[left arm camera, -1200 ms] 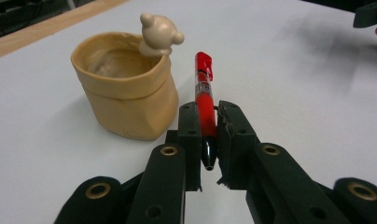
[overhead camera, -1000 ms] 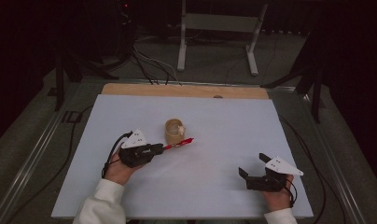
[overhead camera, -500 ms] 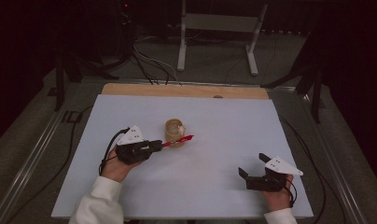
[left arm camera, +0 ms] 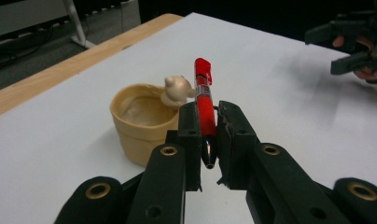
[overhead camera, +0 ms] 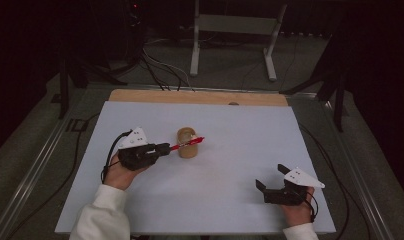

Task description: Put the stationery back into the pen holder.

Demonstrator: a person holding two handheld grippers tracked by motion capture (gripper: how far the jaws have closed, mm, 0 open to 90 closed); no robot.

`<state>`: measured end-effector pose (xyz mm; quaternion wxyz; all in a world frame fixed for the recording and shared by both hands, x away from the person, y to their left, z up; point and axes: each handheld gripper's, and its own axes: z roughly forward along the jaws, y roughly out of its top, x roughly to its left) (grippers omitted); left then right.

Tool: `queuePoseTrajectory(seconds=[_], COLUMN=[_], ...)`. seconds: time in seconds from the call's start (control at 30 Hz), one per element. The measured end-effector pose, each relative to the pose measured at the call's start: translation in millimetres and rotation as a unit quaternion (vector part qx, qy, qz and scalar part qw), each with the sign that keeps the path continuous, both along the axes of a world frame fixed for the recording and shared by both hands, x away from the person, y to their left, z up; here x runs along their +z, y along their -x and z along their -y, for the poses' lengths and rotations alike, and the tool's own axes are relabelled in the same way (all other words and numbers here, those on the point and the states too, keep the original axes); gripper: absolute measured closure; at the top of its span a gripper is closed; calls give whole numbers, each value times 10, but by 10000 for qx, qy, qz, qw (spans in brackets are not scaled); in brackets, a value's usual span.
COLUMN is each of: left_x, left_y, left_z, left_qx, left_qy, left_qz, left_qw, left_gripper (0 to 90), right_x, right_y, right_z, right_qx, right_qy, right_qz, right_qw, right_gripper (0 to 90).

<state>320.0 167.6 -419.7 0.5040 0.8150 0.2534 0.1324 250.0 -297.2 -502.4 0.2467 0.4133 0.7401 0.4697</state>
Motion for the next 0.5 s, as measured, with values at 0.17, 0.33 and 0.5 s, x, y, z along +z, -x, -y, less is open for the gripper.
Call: queuePoseTrajectory(seconds=[0.17, 0.33, 0.5], left_x=[39, 49, 49], left_y=[-55, -107, -157], left_z=[-39, -67, -101], left_qx=[99, 166, 257], left_qy=[16, 2, -12], left_qz=[-28, -101, -160], left_qw=[9999, 9998, 9995], left_gripper=[813, 813, 813], right_x=[0, 0, 0], right_y=[0, 0, -1], right_z=[3, 0, 2], right_qx=[-8, 3, 0], right_qy=[-12, 4, -2], right_qz=[3, -2, 4], right_qw=[10000, 10000, 10000], right_gripper=[2, 2, 2])
